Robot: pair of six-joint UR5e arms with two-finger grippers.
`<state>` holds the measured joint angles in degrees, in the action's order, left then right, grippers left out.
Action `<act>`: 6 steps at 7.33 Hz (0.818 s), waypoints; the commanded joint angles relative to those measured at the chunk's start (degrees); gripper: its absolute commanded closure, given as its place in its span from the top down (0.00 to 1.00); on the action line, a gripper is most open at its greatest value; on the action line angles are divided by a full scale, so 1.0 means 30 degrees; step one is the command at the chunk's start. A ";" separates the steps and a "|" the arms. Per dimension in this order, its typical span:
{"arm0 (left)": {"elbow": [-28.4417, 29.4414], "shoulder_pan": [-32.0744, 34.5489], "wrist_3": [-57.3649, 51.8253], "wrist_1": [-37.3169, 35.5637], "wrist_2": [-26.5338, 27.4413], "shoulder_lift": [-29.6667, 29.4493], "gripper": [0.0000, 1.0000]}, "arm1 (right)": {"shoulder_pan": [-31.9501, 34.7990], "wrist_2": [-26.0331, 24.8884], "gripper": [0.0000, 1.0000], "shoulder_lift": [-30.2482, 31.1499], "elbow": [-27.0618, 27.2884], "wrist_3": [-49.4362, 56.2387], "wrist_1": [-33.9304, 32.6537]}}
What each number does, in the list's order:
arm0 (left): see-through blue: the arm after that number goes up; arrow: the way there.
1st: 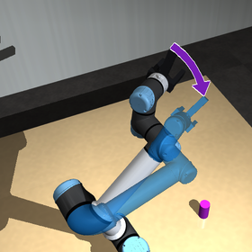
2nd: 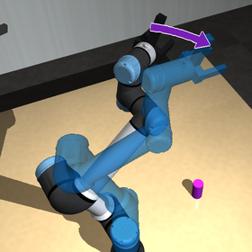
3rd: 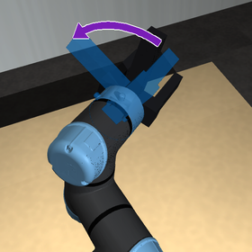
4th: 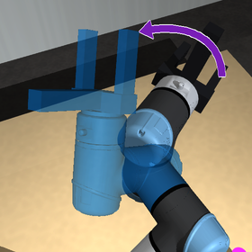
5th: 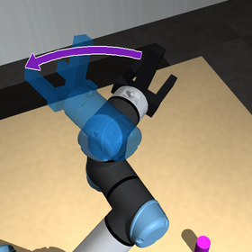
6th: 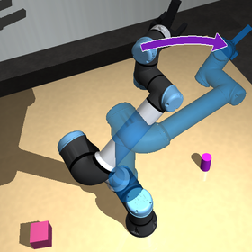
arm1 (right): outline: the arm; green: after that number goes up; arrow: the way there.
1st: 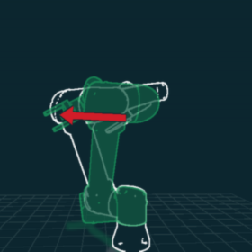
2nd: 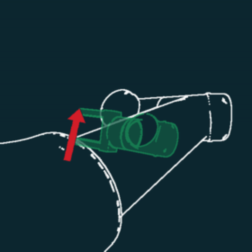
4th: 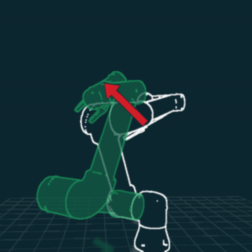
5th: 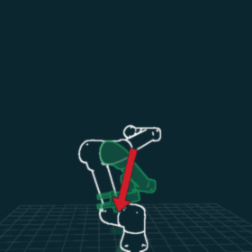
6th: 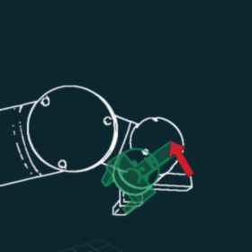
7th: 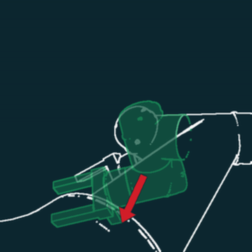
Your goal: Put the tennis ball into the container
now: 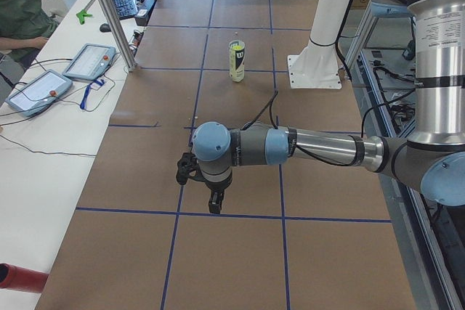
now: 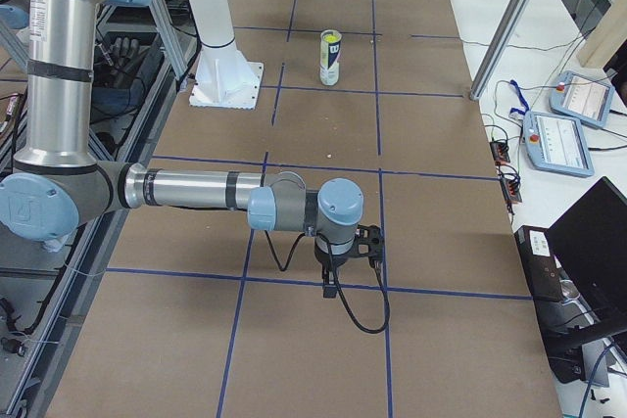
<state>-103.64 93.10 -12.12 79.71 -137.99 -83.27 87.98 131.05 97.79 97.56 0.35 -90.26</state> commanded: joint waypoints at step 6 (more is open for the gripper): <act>0.0035 0.0225 -0.0002 0.0030 0.0060 -0.0018 1.00 | 0.0000 0.0000 1.00 0.0010 -0.0001 0.0000 0.0000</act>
<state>-103.60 93.72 -12.13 79.77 -137.88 -83.36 87.98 131.04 97.80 97.56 0.35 -90.26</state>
